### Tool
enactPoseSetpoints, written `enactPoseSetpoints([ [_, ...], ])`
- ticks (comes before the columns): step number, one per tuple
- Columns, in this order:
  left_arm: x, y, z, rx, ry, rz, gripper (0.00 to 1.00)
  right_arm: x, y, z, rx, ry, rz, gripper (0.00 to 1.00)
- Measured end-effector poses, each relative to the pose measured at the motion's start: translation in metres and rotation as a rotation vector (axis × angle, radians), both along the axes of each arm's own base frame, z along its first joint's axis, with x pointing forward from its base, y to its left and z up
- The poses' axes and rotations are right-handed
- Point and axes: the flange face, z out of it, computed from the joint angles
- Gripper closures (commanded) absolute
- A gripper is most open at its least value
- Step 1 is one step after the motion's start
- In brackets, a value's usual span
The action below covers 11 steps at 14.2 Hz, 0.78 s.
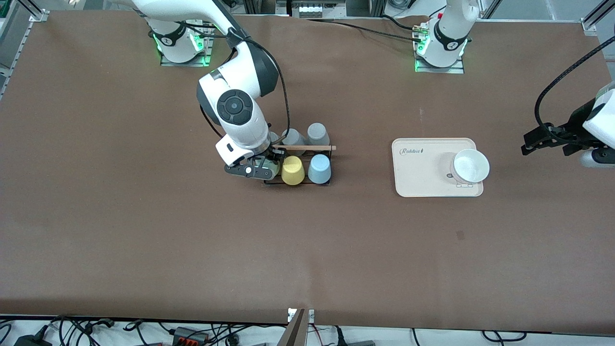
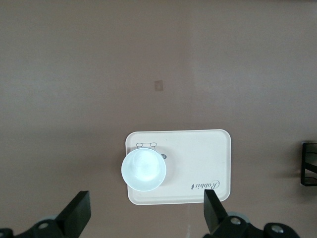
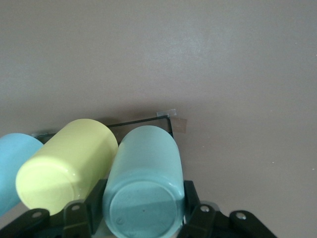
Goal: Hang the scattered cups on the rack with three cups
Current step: 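Hang the teal cup on the rack hook beside the yellow cup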
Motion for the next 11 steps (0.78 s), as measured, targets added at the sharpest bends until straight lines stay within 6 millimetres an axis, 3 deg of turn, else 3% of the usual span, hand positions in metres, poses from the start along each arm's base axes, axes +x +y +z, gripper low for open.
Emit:
enactPoseSetpoints([
  [3,-0.0001,0.0000,0.0002,0.000,0.000,0.000,0.00,0.0006,0.0003,-0.0036,0.001,-0.001,0.000,0.54],
  [7,0.0000,0.0000,0.0004,0.000,-0.002,0.000,0.00,0.0015,0.0010,-0.0093,0.002,-0.002,-0.001,0.16],
  [9,0.0000,0.0000,0.0004,0.000,-0.002,0.000,0.00,0.0016,0.0010,-0.0099,0.001,-0.002,-0.001,0.06],
  [11,0.0000,-0.0004,0.0004,0.000,-0.002,0.000,0.00,0.0016,0.0010,-0.0099,0.002,-0.002,-0.001,0.05],
])
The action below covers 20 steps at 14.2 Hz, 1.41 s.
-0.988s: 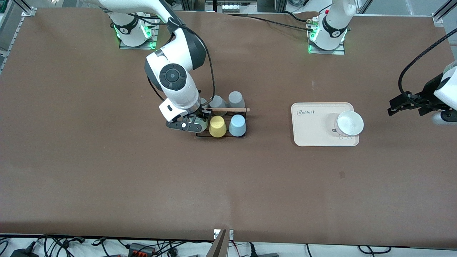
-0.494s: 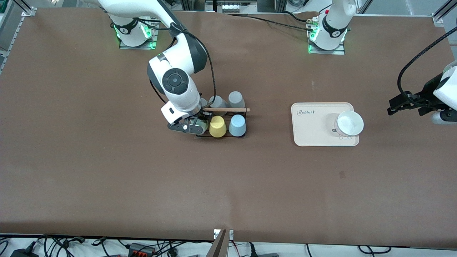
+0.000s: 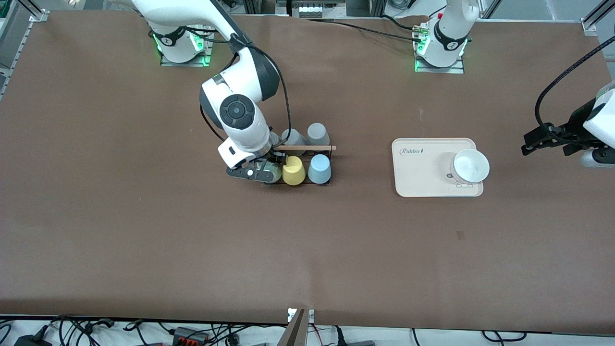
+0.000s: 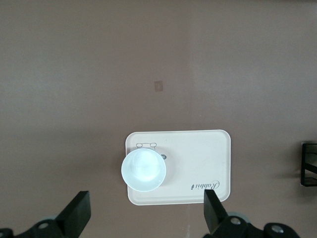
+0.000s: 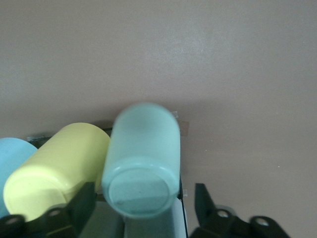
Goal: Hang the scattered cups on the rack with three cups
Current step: 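Hang the teal cup on the rack hook beside the yellow cup, then open the right gripper and pull it back from the rack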
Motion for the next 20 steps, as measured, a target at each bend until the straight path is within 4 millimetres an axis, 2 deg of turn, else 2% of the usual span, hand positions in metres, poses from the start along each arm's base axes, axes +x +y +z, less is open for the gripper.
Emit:
enactPoseSetpoints([
  [1,0.000,-0.001,0.000,0.000,-0.001,-0.001,0.00,0.000,0.000,0.000,0.000,0.000,0.000,0.00],
  [5,-0.004,-0.004,0.002,-0.001,-0.001,-0.007,0.00,0.000,0.000,0.001,0.002,-0.002,0.000,0.00],
  [7,-0.005,-0.004,0.003,-0.001,-0.001,-0.006,0.00,0.002,0.001,0.012,0.011,-0.017,0.000,0.00],
  [10,-0.006,-0.004,0.003,-0.001,-0.002,0.001,0.00,0.007,-0.012,0.057,0.021,-0.041,-0.017,0.00],
  [12,-0.006,-0.004,0.003,-0.001,-0.002,0.004,0.00,0.013,-0.037,0.100,0.023,-0.050,-0.050,0.00],
  [14,-0.006,-0.004,0.003,-0.001,-0.002,0.006,0.00,0.024,-0.081,0.142,0.025,-0.063,-0.078,0.00],
  [16,-0.006,-0.004,0.003,-0.001,-0.002,0.007,0.00,0.038,-0.142,0.184,0.031,-0.093,-0.081,0.00],
  [18,-0.006,-0.004,0.003,-0.001,-0.001,0.007,0.00,0.050,-0.215,0.221,0.037,-0.131,-0.094,0.00],
  [20,-0.006,-0.004,0.003,-0.001,-0.002,0.007,0.00,0.052,-0.295,0.249,0.026,-0.141,-0.097,0.00],
])
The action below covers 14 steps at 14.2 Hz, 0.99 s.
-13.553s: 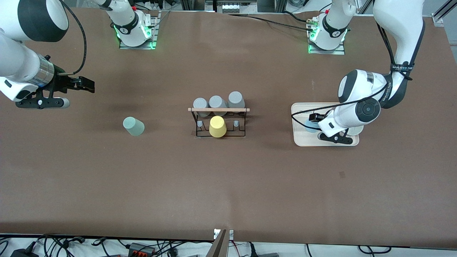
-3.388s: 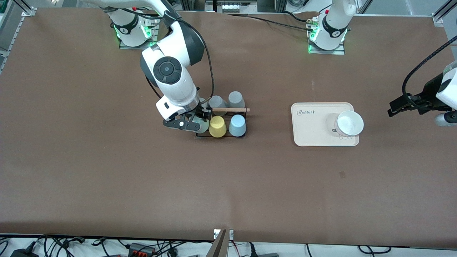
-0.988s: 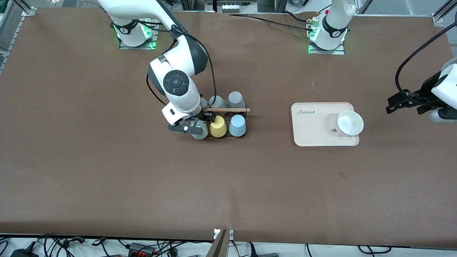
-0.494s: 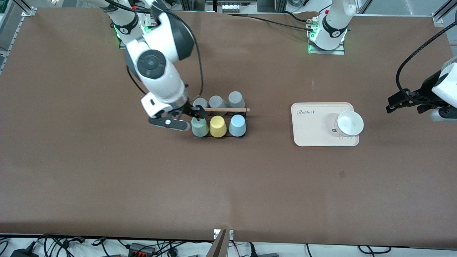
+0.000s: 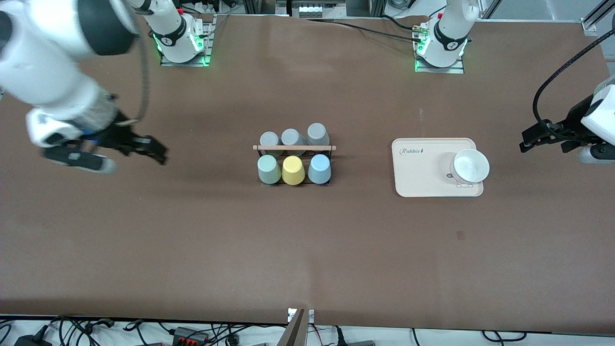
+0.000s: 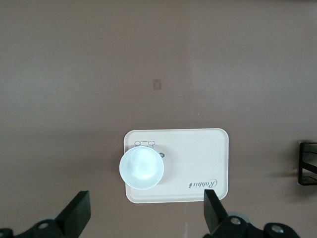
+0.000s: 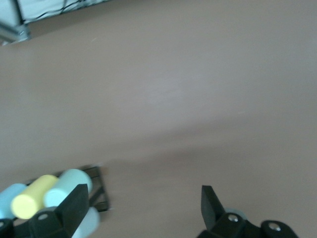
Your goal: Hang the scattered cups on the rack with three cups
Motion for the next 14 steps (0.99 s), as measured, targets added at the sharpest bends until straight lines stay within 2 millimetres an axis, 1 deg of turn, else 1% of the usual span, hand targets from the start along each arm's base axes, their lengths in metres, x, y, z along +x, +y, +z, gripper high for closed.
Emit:
enactPoseSetpoints([
  [2,0.000,0.000,0.000,0.000,0.000,0.001,0.00,-0.006,-0.074,0.016,-0.016,0.019,0.035,0.00],
  [3,0.000,0.000,0.000,0.000,0.000,0.001,0.00,-0.011,-0.103,0.021,-0.025,0.033,0.044,0.00],
  [4,0.000,0.000,0.000,0.000,-0.001,0.001,0.00,-0.015,-0.127,0.029,-0.045,0.046,0.040,0.00],
  [5,0.000,0.000,0.001,0.000,-0.001,0.001,0.00,-0.018,-0.144,0.037,-0.075,0.058,0.036,0.00],
  [6,0.000,0.000,0.001,0.000,-0.001,0.001,0.00,-0.020,-0.154,0.043,-0.100,0.064,0.042,0.00],
  [7,0.000,0.000,0.001,0.000,-0.001,0.001,0.00,-0.021,-0.159,0.045,-0.114,0.067,0.058,0.00],
  [9,0.000,0.000,0.001,0.000,-0.001,0.001,0.00,-0.022,-0.158,0.043,-0.115,0.084,0.073,0.00],
  [12,0.000,0.001,0.001,0.009,-0.005,0.001,0.00,-0.024,-0.150,0.029,-0.088,0.151,0.115,0.00],
  [14,0.000,0.002,0.001,0.019,-0.007,0.000,0.00,-0.022,-0.146,0.022,-0.083,0.162,0.136,0.00],
])
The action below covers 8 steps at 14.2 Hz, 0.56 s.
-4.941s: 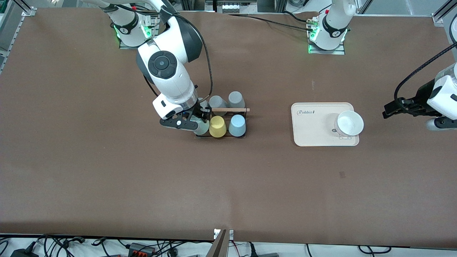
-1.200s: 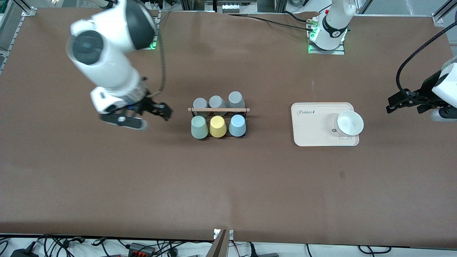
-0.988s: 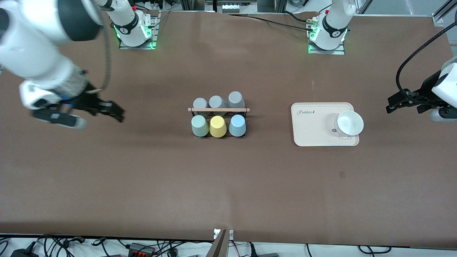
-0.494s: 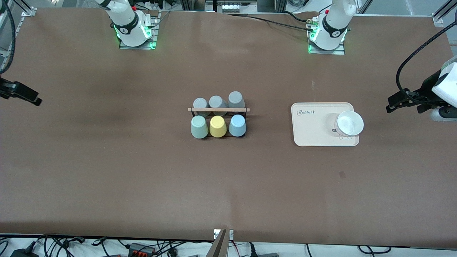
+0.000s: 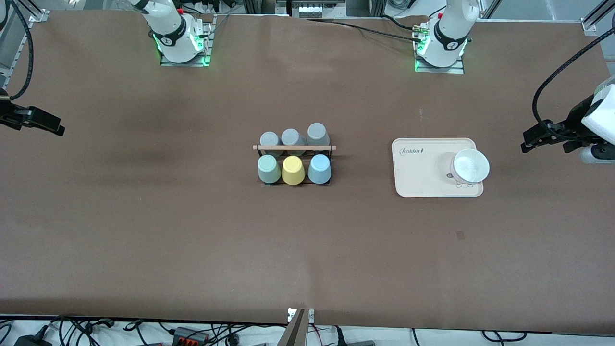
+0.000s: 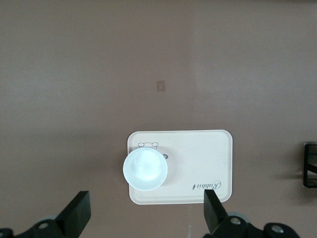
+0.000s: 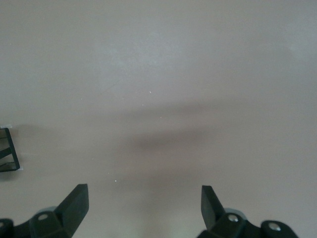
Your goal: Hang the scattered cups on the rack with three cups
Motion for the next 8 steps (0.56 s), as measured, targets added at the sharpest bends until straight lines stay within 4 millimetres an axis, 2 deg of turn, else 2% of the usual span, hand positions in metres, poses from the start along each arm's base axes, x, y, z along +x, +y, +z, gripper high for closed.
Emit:
enactPoseSetpoints([
  [8,0.0001,-0.0022,0.0000,0.003,-0.001,-0.005,0.00,-0.0021,0.0091,-0.0059,0.002,0.007,0.031,0.00],
])
